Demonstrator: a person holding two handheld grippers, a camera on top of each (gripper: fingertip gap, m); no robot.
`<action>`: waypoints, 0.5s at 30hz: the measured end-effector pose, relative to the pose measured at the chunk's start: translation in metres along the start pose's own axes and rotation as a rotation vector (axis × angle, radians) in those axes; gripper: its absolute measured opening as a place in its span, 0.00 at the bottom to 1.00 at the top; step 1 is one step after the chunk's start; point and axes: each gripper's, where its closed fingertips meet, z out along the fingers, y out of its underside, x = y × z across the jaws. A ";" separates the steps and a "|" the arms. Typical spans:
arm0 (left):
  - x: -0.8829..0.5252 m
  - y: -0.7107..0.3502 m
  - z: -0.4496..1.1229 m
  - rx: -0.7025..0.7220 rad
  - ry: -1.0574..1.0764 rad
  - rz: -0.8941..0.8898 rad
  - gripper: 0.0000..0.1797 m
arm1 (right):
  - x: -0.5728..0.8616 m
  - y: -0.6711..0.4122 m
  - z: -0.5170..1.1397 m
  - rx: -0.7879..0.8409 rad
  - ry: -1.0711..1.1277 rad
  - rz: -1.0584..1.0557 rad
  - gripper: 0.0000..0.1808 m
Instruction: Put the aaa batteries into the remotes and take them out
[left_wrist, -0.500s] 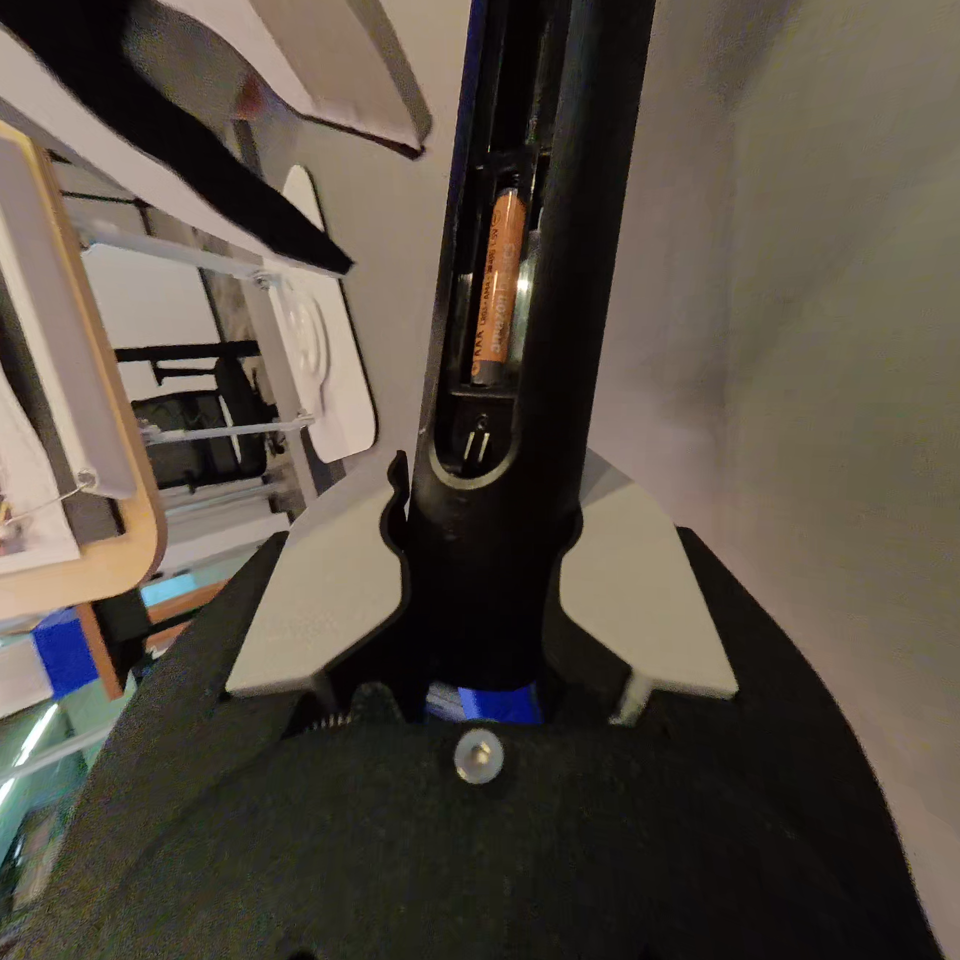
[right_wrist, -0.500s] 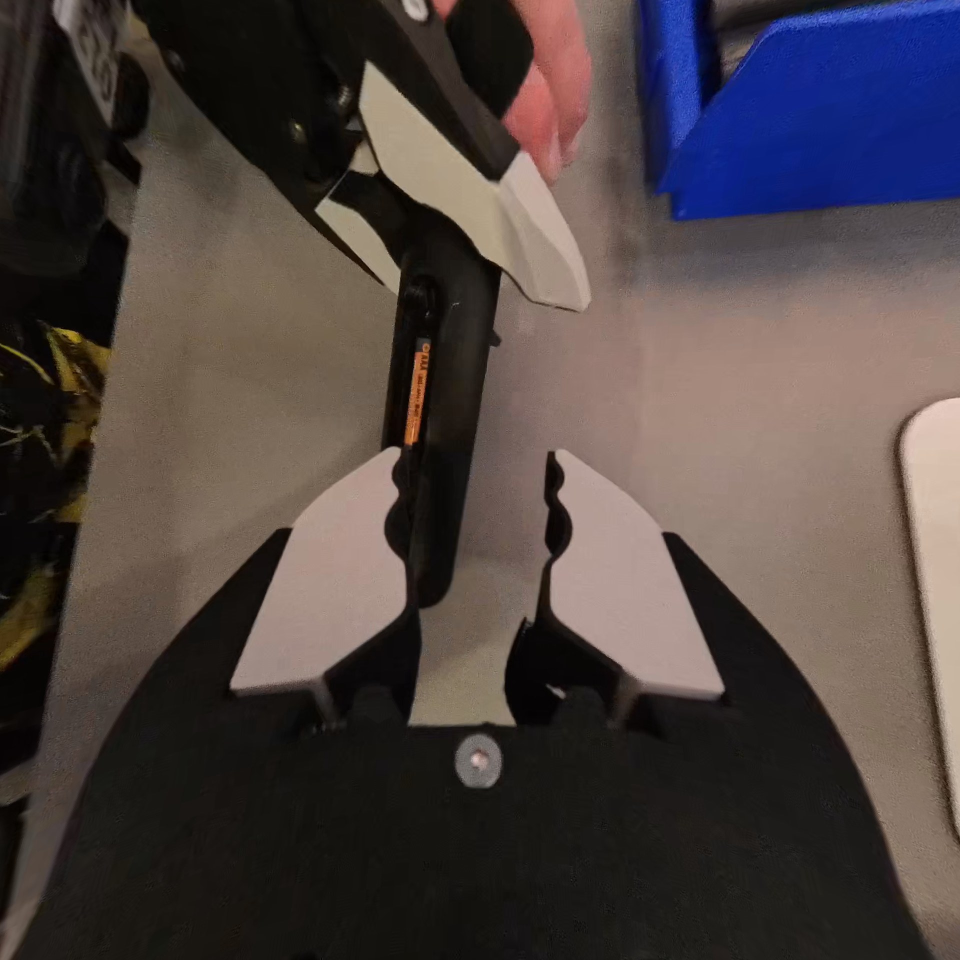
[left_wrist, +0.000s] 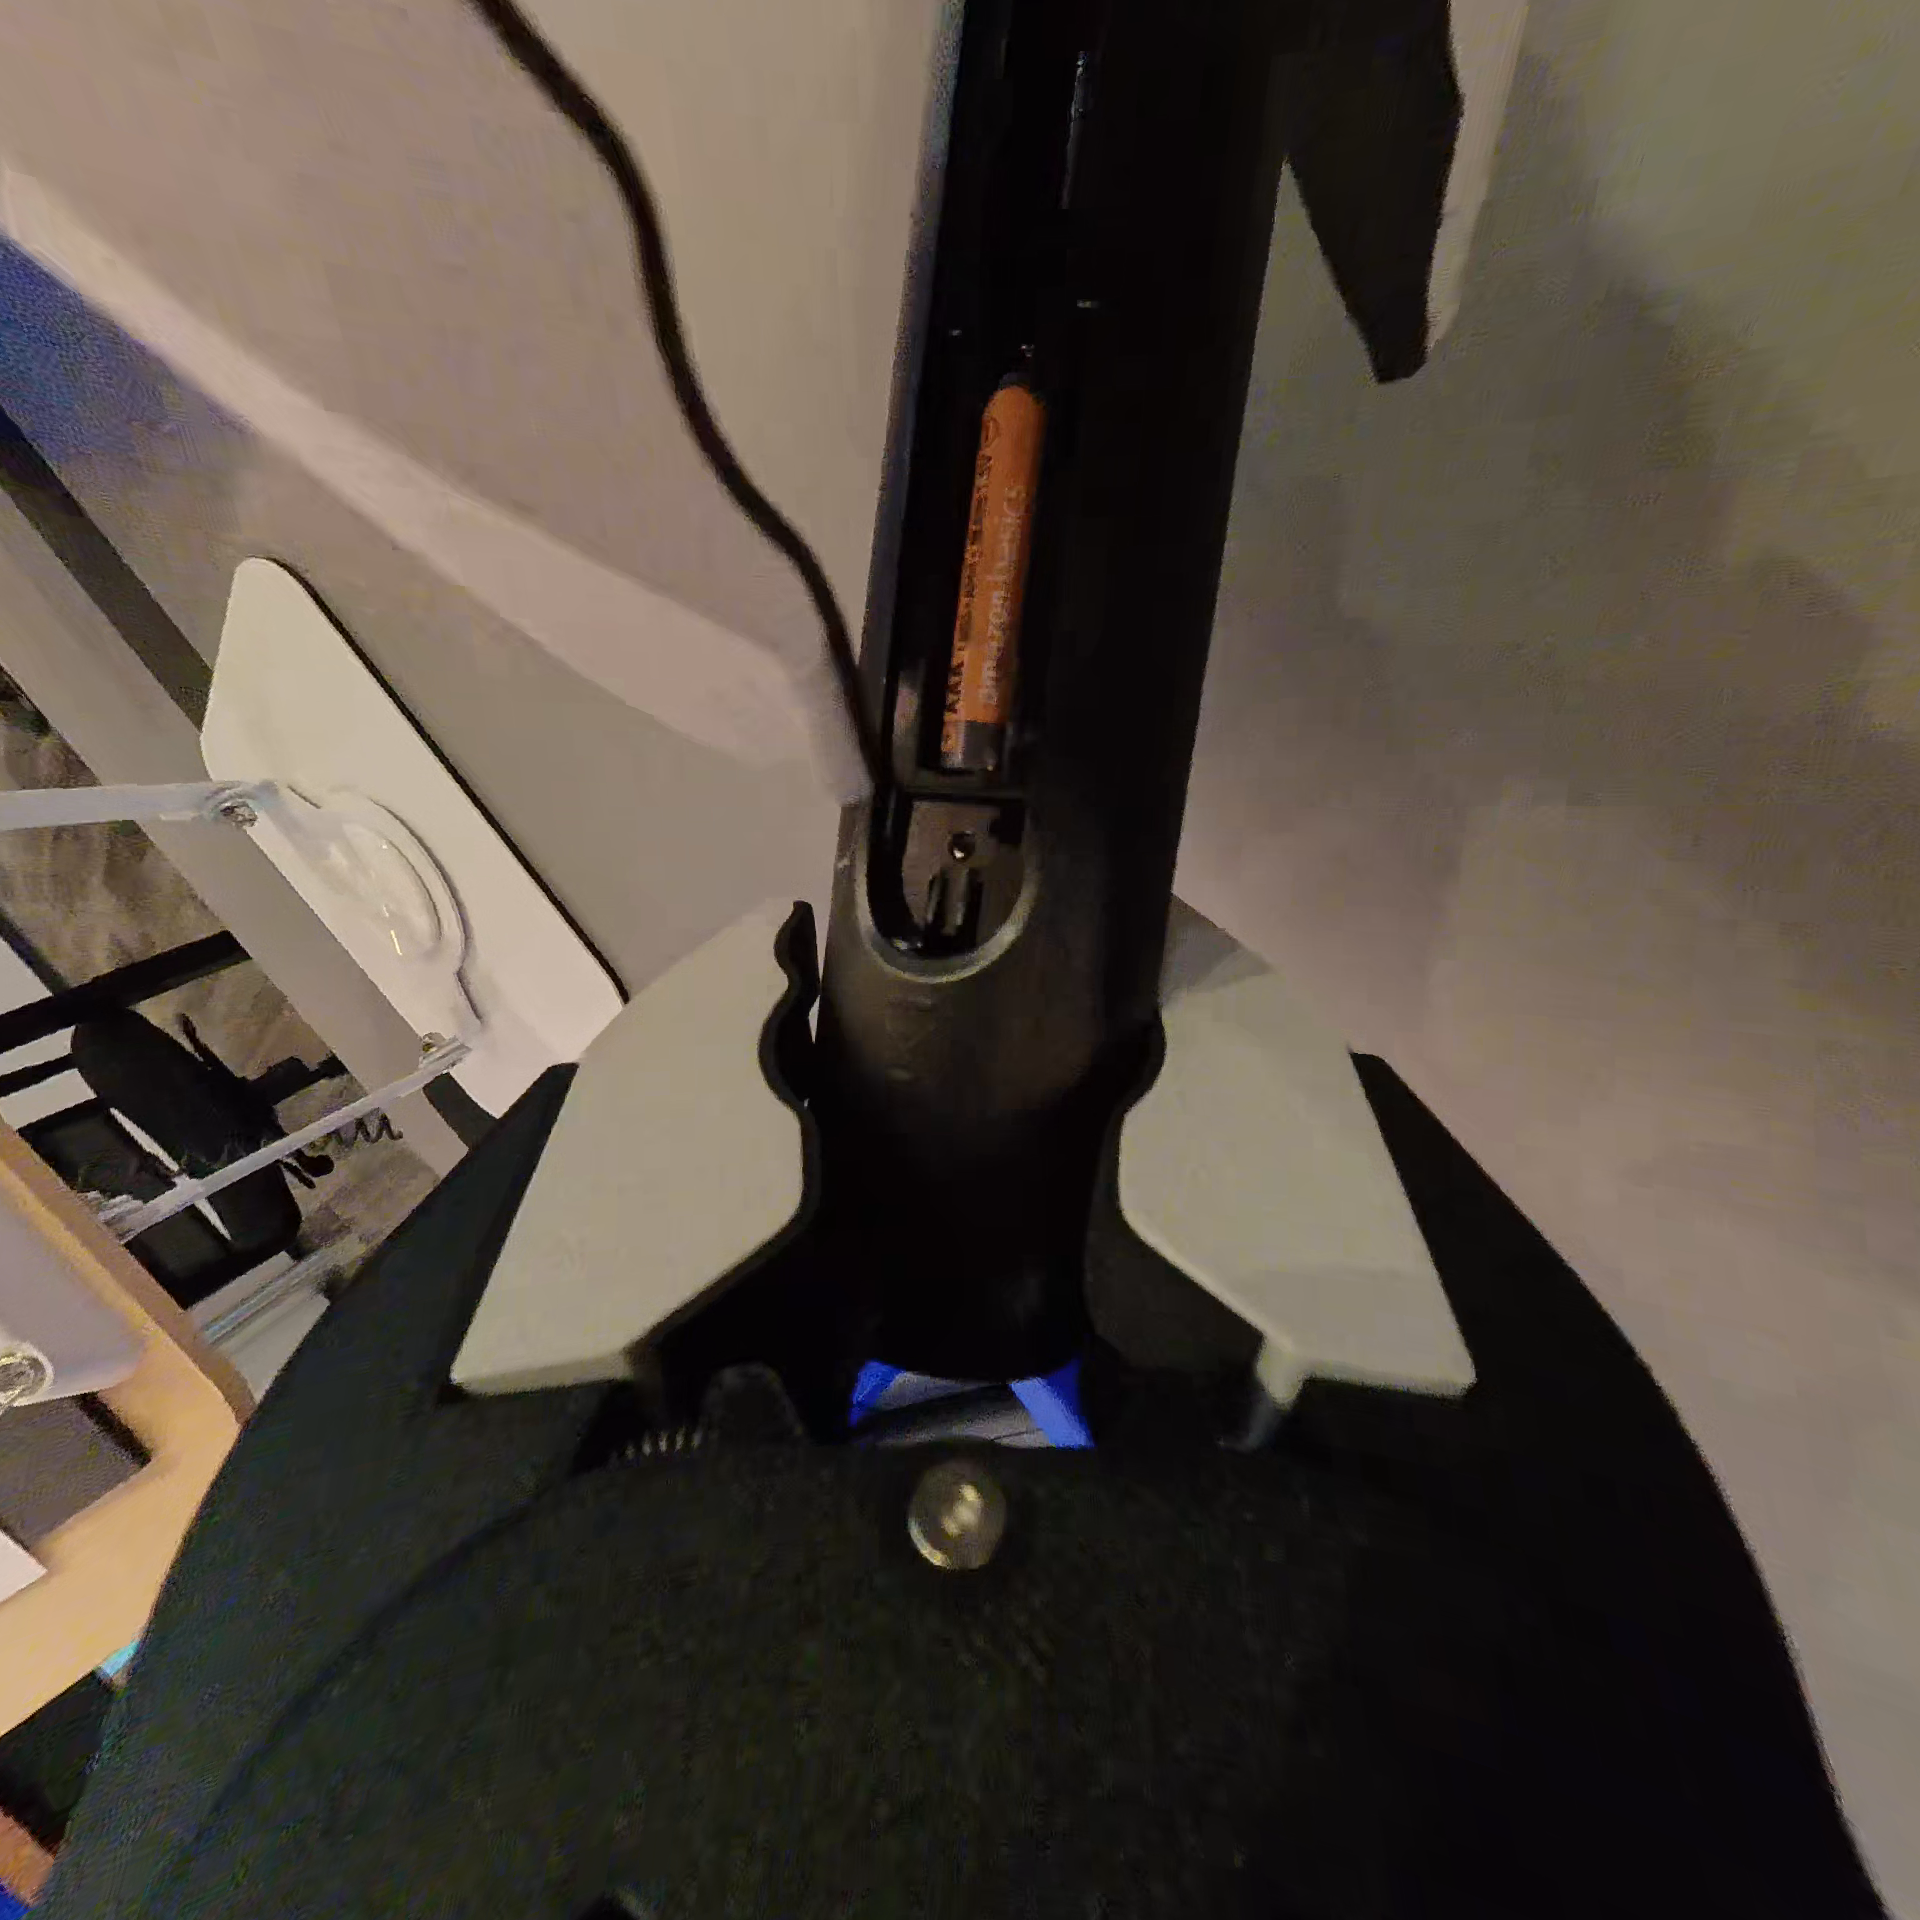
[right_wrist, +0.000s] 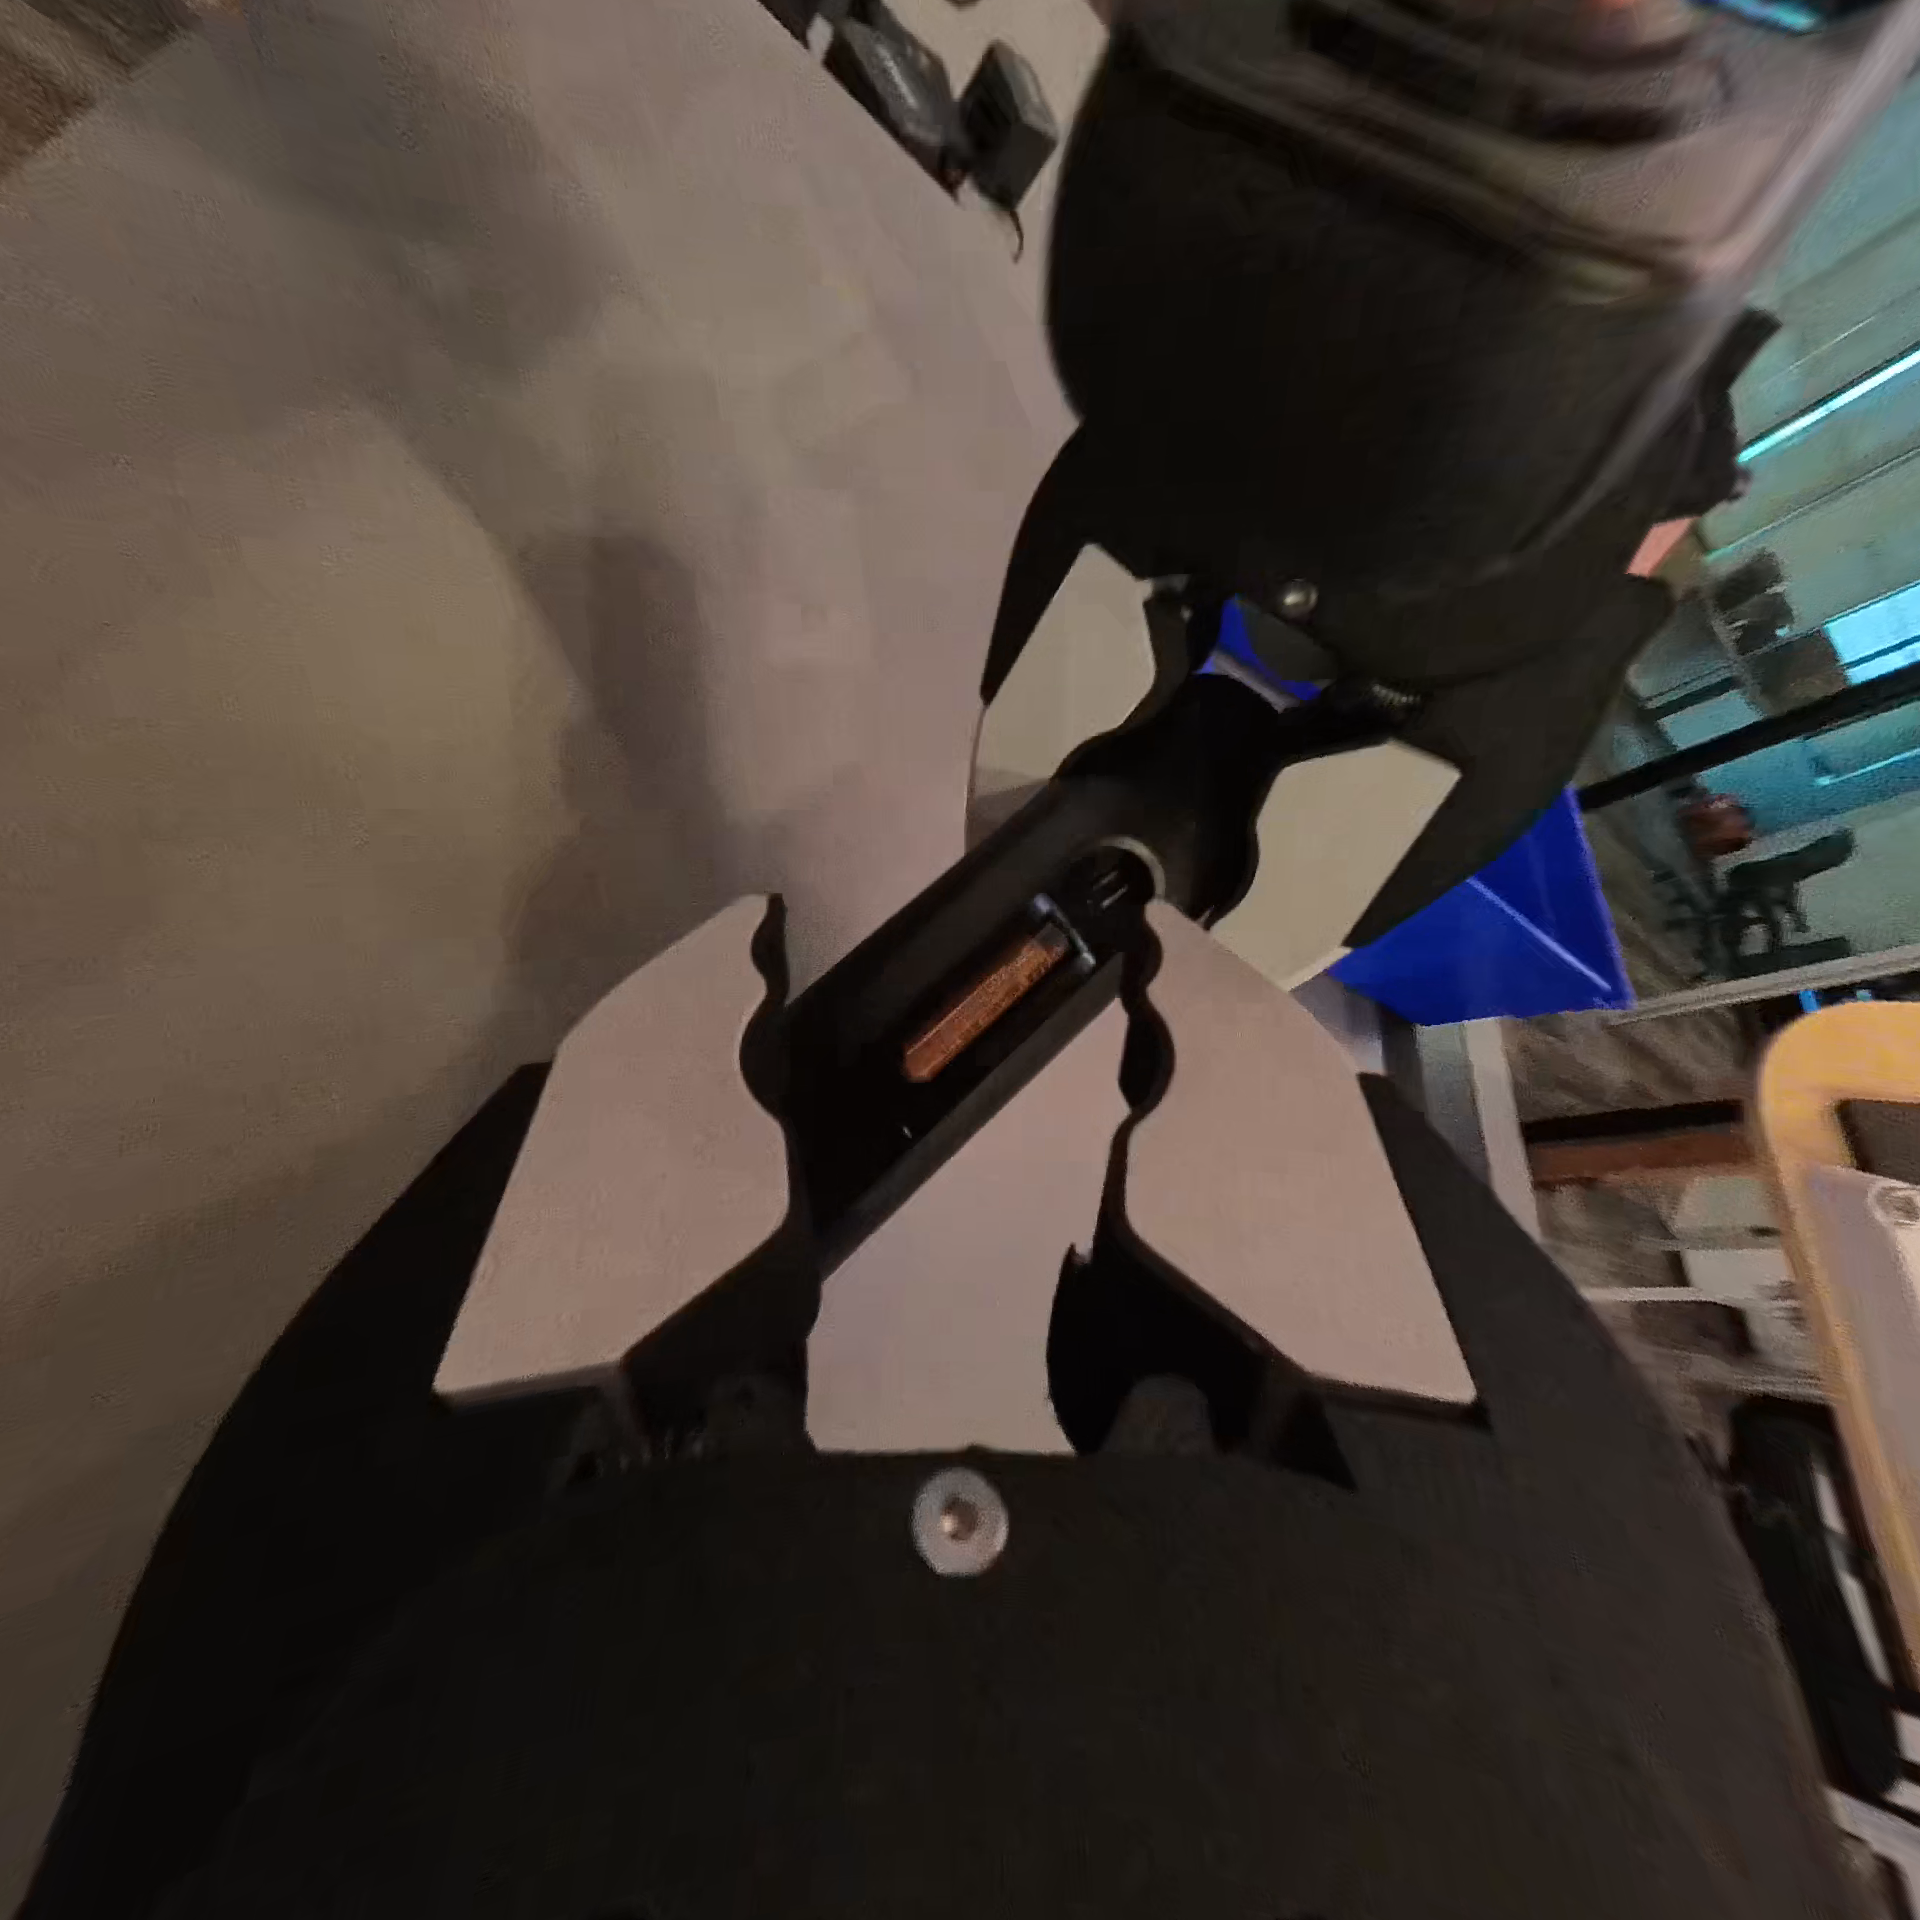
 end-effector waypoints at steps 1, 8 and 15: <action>-0.002 0.000 -0.003 -0.010 0.000 0.009 0.31 | -0.002 0.003 0.001 -0.020 0.023 -0.038 0.34; -0.009 0.007 -0.008 -0.213 -0.031 0.214 0.31 | -0.014 0.017 0.011 -0.076 0.064 -0.163 0.37; -0.022 0.010 -0.010 -0.387 -0.027 0.391 0.31 | -0.009 0.022 0.019 -0.083 0.123 -0.261 0.37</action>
